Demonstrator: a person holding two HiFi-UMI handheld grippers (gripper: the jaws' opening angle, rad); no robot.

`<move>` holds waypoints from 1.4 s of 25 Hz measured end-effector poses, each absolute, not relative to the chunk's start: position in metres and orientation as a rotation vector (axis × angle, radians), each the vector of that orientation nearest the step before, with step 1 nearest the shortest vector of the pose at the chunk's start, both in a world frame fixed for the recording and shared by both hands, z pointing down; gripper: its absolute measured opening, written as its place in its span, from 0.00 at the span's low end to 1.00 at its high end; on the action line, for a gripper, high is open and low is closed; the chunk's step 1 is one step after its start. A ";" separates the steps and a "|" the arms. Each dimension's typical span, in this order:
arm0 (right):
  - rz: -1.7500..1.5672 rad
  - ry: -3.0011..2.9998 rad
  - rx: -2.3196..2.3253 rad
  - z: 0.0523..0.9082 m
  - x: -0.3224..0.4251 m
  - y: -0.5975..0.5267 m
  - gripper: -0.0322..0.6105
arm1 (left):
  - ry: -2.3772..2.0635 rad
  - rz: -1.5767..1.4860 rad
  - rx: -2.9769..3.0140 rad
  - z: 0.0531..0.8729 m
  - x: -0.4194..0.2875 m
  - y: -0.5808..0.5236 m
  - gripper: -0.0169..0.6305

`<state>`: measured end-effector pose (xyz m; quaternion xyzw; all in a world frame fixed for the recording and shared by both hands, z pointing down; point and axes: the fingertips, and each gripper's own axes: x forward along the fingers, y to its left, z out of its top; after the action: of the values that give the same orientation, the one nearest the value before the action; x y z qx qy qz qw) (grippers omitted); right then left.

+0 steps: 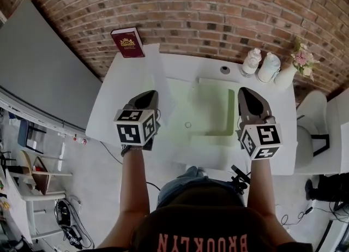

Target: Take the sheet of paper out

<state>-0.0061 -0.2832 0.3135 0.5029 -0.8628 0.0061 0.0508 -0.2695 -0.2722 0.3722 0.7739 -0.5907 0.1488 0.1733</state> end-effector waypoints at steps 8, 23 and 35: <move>-0.072 -2.689 1.558 0.277 0.000 -0.277 0.05 | -1.813 0.193 2.367 0.318 -0.249 -0.278 0.03; -0.220 -2.706 1.749 0.222 0.026 -0.271 0.05 | -1.981 -0.092 2.571 0.247 -0.228 -0.276 0.03; -0.282 -2.667 1.772 0.214 0.038 -0.262 0.05 | -1.956 -0.141 2.617 0.236 -0.217 -0.275 0.03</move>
<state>0.0376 -0.2624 0.2143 0.5509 -0.8292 -0.0877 -0.0365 -0.2167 -0.2750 0.2361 0.7986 -0.5969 -0.0432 -0.0644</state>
